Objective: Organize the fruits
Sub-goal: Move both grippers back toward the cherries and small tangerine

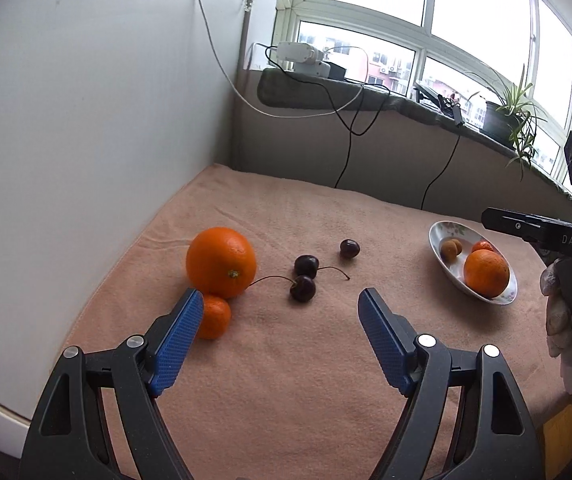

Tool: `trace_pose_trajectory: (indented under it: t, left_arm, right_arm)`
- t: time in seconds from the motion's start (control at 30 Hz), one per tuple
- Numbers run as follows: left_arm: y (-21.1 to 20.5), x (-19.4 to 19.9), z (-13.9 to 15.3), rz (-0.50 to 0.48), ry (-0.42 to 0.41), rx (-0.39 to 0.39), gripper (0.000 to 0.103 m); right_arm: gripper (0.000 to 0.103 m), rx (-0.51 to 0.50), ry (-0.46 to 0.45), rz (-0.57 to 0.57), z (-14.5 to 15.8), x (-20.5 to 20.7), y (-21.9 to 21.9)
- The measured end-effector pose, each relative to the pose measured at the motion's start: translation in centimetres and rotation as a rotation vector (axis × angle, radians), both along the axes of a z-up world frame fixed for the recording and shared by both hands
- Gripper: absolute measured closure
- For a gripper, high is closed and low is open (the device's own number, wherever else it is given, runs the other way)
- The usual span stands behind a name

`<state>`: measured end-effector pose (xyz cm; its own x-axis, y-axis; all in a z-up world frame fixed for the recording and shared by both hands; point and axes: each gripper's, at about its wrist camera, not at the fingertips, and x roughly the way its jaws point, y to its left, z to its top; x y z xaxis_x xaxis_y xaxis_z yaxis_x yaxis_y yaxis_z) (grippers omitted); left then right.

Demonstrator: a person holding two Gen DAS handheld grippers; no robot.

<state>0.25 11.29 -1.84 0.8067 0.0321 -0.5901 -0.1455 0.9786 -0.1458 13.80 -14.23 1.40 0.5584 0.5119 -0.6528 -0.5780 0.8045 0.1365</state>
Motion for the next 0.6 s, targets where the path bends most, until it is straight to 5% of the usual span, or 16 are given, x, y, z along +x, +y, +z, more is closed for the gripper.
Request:
trace_pose_trajectory:
  t: [0.33, 0.6]
  left_arm:
    - [3.0, -0.1, -2.4, 0.069, 0.049, -0.051, 0.025]
    - [4.2, 0.8, -4.2, 0.069, 0.089, -0.089, 0.044]
  right_arm:
    - [0.004, 0.007, 0.083, 0.093, -1.5, 0.7, 5.3]
    - [0.023, 0.007, 0.203, 0.101, -4.4, 3.2, 7.9]
